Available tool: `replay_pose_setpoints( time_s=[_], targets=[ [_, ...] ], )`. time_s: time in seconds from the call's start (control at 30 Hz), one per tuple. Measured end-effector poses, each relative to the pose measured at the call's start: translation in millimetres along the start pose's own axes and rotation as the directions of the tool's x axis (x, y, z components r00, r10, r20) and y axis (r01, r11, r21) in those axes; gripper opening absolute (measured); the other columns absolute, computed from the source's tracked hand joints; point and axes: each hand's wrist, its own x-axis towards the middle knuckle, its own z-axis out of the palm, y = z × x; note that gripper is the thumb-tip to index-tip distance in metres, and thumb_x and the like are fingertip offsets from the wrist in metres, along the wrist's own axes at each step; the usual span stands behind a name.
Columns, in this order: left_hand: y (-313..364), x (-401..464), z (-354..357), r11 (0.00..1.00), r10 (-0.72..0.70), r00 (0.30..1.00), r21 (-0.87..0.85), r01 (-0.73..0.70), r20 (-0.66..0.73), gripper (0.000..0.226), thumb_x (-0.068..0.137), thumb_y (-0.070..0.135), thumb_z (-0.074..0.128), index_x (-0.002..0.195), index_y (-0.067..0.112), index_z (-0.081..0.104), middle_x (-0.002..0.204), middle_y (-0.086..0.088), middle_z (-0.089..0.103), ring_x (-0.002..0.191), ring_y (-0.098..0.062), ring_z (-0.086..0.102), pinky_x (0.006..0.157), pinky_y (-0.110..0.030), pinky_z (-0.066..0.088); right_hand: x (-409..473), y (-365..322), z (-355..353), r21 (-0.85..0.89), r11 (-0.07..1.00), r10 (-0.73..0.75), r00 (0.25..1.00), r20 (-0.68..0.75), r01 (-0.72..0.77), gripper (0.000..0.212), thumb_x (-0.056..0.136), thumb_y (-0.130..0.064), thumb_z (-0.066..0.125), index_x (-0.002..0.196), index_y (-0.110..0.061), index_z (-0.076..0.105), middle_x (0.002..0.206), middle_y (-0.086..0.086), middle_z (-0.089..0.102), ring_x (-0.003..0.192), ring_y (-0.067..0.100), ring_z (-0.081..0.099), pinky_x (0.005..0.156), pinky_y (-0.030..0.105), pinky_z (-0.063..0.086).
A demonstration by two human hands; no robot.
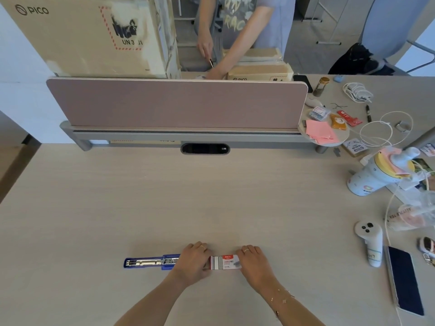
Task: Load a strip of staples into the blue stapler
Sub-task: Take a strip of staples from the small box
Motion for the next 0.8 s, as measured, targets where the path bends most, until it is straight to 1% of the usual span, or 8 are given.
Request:
replay_pose_setpoints(
  time_s=[0.07, 0.1, 0.17, 0.2, 0.27, 0.37, 0.5, 0.8],
  targets=[
    [0, -1, -2, 1.0, -0.012, 1.0, -0.005, 0.011, -0.021, 0.036, 0.082, 0.035, 0.058, 0.11, 0.012, 0.059, 0.115, -0.011, 0.06, 0.107, -0.027, 0.053, 0.089, -0.038, 0.044, 0, -1, -1, 0.005, 1.0, -0.004, 1.0, -0.005, 0.004, 0.044, 0.029, -0.022, 0.091, 0.066, -0.019, 0.067, 0.065, -0.003, 0.067, 0.06, 0.015, 0.062, 0.057, 0.019, 0.05],
    [0, -2, -5, 1.0, -0.007, 1.0, -0.005, 0.007, -0.026, 0.035, 0.079, 0.039, 0.062, 0.104, 0.014, 0.061, 0.108, -0.008, 0.063, 0.101, -0.024, 0.056, 0.085, -0.036, 0.047, 0, -1, -2, 0.007, 1.0, -0.003, 1.0, -0.009, 0.003, 0.044, 0.029, -0.023, 0.091, 0.066, -0.019, 0.067, 0.065, -0.003, 0.068, 0.06, 0.015, 0.062, 0.057, 0.018, 0.051],
    [-1, -5, -3, 0.999, 0.025, 1.0, -0.043, -0.024, 0.007, 0.036, 0.061, 0.052, 0.071, 0.085, 0.026, 0.065, 0.086, 0.005, 0.068, 0.08, -0.012, 0.063, 0.067, -0.022, 0.052, -1, -1, -3, 0.014, 1.0, 0.0, 1.0, -0.016, 0.0, 0.045, 0.029, -0.023, 0.092, 0.066, -0.019, 0.068, 0.065, -0.002, 0.068, 0.059, 0.015, 0.063, 0.056, 0.018, 0.051],
    [-2, -5, -1, 0.998, 0.031, 0.999, -0.059, -0.033, -0.035, 0.037, 0.055, 0.055, 0.072, 0.08, 0.03, 0.064, 0.079, 0.01, 0.067, 0.073, -0.008, 0.062, 0.061, -0.018, 0.051, -1, -1, -3, 0.017, 1.0, 0.003, 1.0, -0.02, -0.002, 0.045, 0.028, -0.023, 0.092, 0.066, -0.019, 0.068, 0.066, -0.002, 0.068, 0.059, 0.015, 0.063, 0.056, 0.018, 0.051],
    [-2, -2, 3, 0.991, 0.03, 0.995, -0.13, -0.042, -0.095, 0.034, 0.063, 0.048, 0.07, 0.088, 0.026, 0.062, 0.088, 0.005, 0.067, 0.082, -0.013, 0.062, 0.067, -0.022, 0.051, -1, -2, -2, 0.023, 1.0, 0.008, 1.0, -0.026, -0.008, 0.045, 0.028, -0.021, 0.091, 0.067, -0.018, 0.067, 0.066, -0.002, 0.068, 0.06, 0.016, 0.063, 0.056, 0.019, 0.051],
    [2, 3, -3, 0.975, 0.022, 0.997, -0.22, -0.038, -0.074, 0.03, 0.079, 0.032, 0.059, 0.104, 0.016, 0.056, 0.108, -0.006, 0.059, 0.102, -0.023, 0.053, 0.082, -0.035, 0.045, -1, -2, -3, 0.03, 0.999, 0.014, 0.999, -0.033, -0.013, 0.047, 0.026, -0.019, 0.091, 0.067, -0.017, 0.068, 0.067, -0.002, 0.068, 0.06, 0.016, 0.063, 0.057, 0.019, 0.051],
    [8, 6, -9, 0.969, 0.033, 0.998, -0.242, -0.043, -0.045, 0.023, 0.082, 0.028, 0.058, 0.102, 0.017, 0.056, 0.109, -0.006, 0.057, 0.103, -0.021, 0.05, 0.082, -0.035, 0.043, -1, -3, -4, 0.02, 1.0, 0.017, 1.0, -0.025, -0.017, 0.047, 0.025, -0.018, 0.09, 0.067, -0.017, 0.068, 0.066, -0.002, 0.068, 0.059, 0.016, 0.063, 0.057, 0.018, 0.051],
    [7, 12, -7, 0.984, 0.031, 0.999, -0.176, -0.032, -0.008, 0.026, 0.082, 0.023, 0.059, 0.106, 0.014, 0.056, 0.116, -0.01, 0.055, 0.109, -0.025, 0.049, 0.086, -0.039, 0.042, -2, -4, -5, 0.019, 1.0, 0.021, 0.999, -0.031, -0.02, 0.046, 0.023, -0.017, 0.089, 0.064, -0.018, 0.067, 0.062, -0.001, 0.066, 0.056, 0.016, 0.061, 0.054, 0.018, 0.051]
  ],
)
